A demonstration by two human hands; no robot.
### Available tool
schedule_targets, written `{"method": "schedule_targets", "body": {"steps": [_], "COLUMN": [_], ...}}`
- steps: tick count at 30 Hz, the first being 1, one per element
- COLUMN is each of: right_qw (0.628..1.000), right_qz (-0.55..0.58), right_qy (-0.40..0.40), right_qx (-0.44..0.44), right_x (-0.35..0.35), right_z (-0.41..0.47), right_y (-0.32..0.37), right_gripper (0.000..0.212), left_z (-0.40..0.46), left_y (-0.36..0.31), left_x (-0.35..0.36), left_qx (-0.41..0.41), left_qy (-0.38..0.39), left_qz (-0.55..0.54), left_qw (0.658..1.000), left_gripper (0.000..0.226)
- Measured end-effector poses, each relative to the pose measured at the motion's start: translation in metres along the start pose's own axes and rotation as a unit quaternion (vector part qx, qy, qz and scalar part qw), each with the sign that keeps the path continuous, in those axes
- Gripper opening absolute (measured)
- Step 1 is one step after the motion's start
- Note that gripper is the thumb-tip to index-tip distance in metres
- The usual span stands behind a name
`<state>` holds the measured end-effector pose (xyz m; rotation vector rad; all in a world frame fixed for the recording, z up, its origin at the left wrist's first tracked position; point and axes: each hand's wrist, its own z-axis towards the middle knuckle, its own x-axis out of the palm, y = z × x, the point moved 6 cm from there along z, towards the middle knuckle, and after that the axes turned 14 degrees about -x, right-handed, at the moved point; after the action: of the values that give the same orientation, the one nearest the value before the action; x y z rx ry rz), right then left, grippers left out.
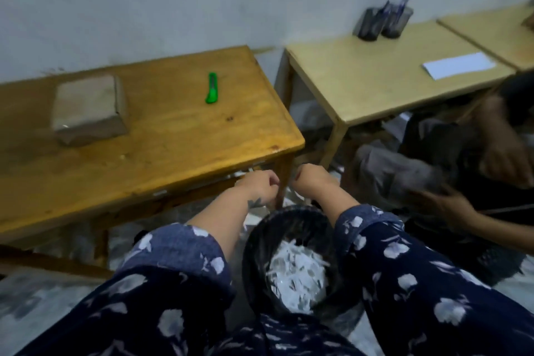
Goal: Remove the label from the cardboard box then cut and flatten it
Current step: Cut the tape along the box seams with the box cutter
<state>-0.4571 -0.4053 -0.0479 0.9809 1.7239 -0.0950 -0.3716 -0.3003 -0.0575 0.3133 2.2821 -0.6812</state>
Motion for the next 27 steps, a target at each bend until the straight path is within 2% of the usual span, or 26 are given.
{"method": "schedule_targets", "body": {"steps": [3,7,11,15,20,23,27], "right_qw": [0.998,0.990,0.987,0.990,0.992,0.991,0.986], "right_qz": [-0.027,-0.043,-0.038,-0.024,-0.003,0.035,0.061], "right_qy": [-0.024,-0.051,-0.052,-0.062,-0.086,-0.117,-0.153], "right_qx": [-0.060,-0.124,-0.146,-0.128,-0.096,-0.063,-0.018], "right_x": [-0.022,-0.036,-0.035,-0.033,-0.026,-0.018,-0.013], "right_z": [0.020,0.053,0.091,0.127,0.171,0.191,0.211], "right_y": [0.049,0.116,0.177,0.221,0.259,0.262,0.256], "right_gripper": [0.011,0.026,0.026,0.023,0.023,0.020,0.023], "left_z": [-0.006,-0.005,0.005,0.023,0.045,0.057,0.074], "left_y": [0.022,0.066,0.118,0.170,0.226,0.254,0.288], "left_x": [-0.053,-0.117,-0.174,-0.226,-0.278,-0.299,-0.308], "left_qx": [-0.017,-0.048,-0.072,-0.080,-0.082,-0.080,-0.122], "left_qy": [-0.065,-0.137,-0.178,-0.214,-0.276,-0.327,-0.356], "left_qz": [-0.037,-0.077,-0.097,-0.079,-0.061,-0.042,-0.009], "left_qw": [0.997,0.986,0.977,0.970,0.956,0.941,0.927], "left_gripper": [0.029,0.029,0.027,0.021,0.026,0.031,0.044]}}
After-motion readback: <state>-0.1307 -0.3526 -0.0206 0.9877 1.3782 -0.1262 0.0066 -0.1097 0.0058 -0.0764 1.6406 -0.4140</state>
